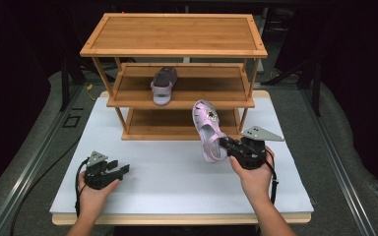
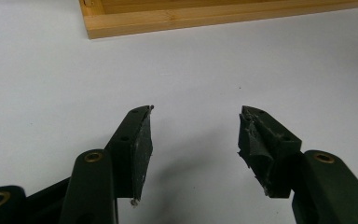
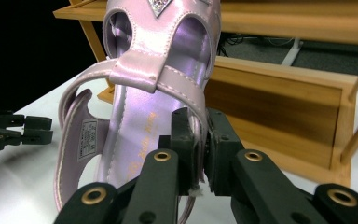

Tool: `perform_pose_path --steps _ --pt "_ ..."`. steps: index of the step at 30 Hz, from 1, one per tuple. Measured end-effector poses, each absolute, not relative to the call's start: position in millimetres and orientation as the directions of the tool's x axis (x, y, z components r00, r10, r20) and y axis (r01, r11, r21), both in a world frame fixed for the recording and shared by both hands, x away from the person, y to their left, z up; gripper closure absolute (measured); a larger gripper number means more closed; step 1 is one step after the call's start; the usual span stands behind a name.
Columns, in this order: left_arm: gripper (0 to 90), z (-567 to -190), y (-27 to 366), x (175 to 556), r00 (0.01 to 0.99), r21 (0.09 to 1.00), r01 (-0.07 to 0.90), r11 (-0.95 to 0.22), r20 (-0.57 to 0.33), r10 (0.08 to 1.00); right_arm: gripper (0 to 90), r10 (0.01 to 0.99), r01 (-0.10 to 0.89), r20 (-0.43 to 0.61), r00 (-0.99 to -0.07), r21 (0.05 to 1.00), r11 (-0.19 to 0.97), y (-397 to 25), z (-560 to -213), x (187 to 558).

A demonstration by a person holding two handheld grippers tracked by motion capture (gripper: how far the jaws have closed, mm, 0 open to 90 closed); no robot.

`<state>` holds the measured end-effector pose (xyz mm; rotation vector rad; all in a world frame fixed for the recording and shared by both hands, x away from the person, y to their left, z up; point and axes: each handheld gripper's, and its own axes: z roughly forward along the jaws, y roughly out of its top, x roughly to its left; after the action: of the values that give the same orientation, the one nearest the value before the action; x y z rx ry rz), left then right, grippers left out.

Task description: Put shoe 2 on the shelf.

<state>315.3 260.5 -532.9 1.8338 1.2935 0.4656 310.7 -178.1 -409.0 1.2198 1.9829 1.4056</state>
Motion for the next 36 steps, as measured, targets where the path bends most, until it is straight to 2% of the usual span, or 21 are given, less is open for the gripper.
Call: perform_pose_path --steps 4,16,29,36 --pt "44.2 -532.4 260.7 315.4 0.406 0.793 0.594 -0.134 -0.152 0.901 83.3 0.838 0.407 0.123 -0.532 0.905 0.126 -167.6 -399.1 318.5" --pt "44.2 -533.1 260.9 316.6 0.412 0.792 0.595 -0.139 -0.152 0.898 83.4 0.839 0.427 0.153 -0.521 0.899 0.101 -143.8 -371.4 354.4" --pt "44.2 -533.8 261.1 318.6 0.411 0.788 0.599 -0.142 -0.151 0.899 83.3 0.893 0.464 0.181 -0.413 0.885 0.035 -118.3 -349.2 408.0" --pt "44.2 -534.7 263.2 320.7 0.407 0.786 0.604 -0.133 -0.161 0.899 83.3 0.934 0.46 0.125 -0.335 0.886 0.046 -109.5 -342.6 432.9"
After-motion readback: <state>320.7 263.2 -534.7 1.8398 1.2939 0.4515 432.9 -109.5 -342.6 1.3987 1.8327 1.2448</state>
